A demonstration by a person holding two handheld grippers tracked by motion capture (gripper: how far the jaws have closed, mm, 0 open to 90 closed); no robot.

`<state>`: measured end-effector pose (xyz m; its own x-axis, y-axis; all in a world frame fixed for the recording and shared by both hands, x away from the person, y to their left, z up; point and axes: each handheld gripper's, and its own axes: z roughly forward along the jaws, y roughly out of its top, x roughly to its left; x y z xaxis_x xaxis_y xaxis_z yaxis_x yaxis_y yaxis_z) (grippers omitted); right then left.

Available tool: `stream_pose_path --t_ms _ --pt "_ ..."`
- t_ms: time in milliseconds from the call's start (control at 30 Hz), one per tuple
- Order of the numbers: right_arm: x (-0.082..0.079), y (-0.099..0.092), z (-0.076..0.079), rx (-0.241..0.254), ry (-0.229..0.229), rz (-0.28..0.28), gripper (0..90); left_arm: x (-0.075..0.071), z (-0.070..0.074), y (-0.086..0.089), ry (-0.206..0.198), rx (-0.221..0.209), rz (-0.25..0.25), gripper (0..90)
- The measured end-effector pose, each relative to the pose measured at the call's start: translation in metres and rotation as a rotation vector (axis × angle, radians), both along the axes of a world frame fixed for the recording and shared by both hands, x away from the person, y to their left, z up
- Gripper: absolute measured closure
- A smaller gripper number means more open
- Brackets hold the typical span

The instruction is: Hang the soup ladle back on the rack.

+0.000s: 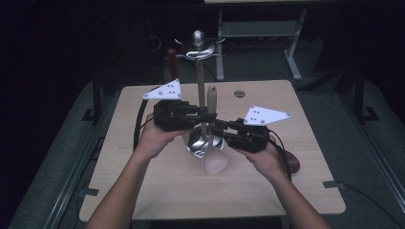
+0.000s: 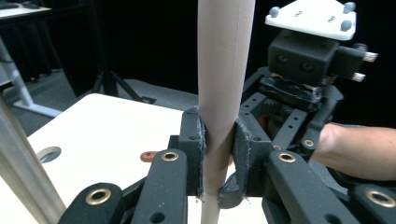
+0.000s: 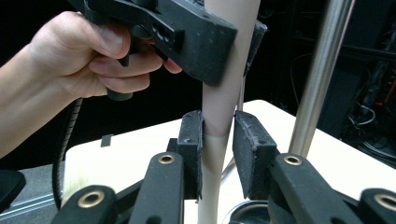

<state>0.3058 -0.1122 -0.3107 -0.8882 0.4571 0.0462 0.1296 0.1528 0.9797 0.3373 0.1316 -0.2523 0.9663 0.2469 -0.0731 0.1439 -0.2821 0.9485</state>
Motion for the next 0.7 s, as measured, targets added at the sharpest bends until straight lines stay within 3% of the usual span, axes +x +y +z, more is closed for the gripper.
stream_pose_path --t_ms 400,533,700 --pt "0.0027 -0.0004 -0.0011 0.025 0.006 0.081 75.0 -0.0022 0.0018 0.0015 -0.011 -0.002 -0.045 75.3" --pt "0.001 -0.0004 -0.0004 0.027 -0.002 0.065 76.2 -0.0019 0.0018 0.0018 -0.023 -0.015 -0.042 75.2" --pt "-0.0006 0.0 0.0 0.023 -0.013 0.014 76.4 -0.003 0.0001 0.0008 -0.036 -0.021 0.004 74.4"
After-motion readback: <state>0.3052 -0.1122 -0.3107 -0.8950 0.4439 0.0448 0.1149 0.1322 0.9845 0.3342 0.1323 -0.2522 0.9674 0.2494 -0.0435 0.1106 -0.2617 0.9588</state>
